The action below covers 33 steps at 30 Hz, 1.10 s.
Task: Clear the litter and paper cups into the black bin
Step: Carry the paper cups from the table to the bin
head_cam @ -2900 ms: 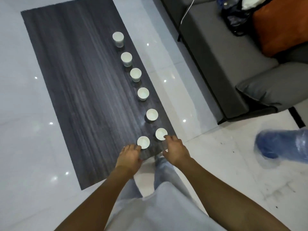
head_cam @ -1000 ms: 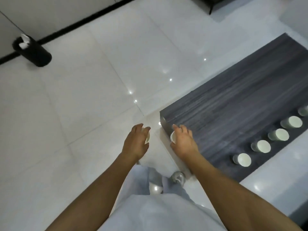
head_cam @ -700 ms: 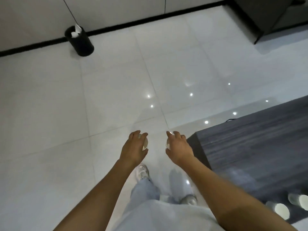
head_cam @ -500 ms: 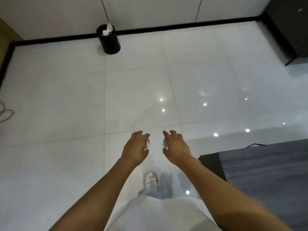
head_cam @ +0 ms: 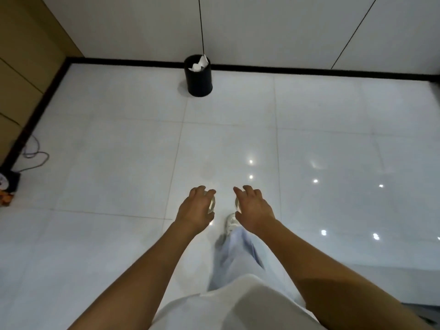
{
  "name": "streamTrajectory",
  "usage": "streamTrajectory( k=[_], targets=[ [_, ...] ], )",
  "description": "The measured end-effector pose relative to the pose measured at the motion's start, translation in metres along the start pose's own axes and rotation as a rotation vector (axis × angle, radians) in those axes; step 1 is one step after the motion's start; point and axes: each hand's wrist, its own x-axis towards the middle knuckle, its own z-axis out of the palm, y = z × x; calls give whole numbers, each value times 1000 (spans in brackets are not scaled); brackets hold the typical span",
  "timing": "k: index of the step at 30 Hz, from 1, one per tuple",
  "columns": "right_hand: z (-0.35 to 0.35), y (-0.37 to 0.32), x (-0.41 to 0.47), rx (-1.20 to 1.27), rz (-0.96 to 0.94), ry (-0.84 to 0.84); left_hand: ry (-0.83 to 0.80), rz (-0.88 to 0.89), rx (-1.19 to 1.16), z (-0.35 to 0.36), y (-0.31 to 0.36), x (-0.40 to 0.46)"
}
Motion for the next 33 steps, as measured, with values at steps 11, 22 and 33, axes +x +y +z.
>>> streamTrajectory(
  k=[11,22,33],
  targets=[
    [-143,25,235,25,-41,-6,-7,-107,5,-112,-17,226],
    [-225,9,447,110,70,-48,-39,-90,-6,-212,-86,445],
    [-322,-26,647,157,126,-44,-58,-84,-2,-325,-145,633]
  ],
)
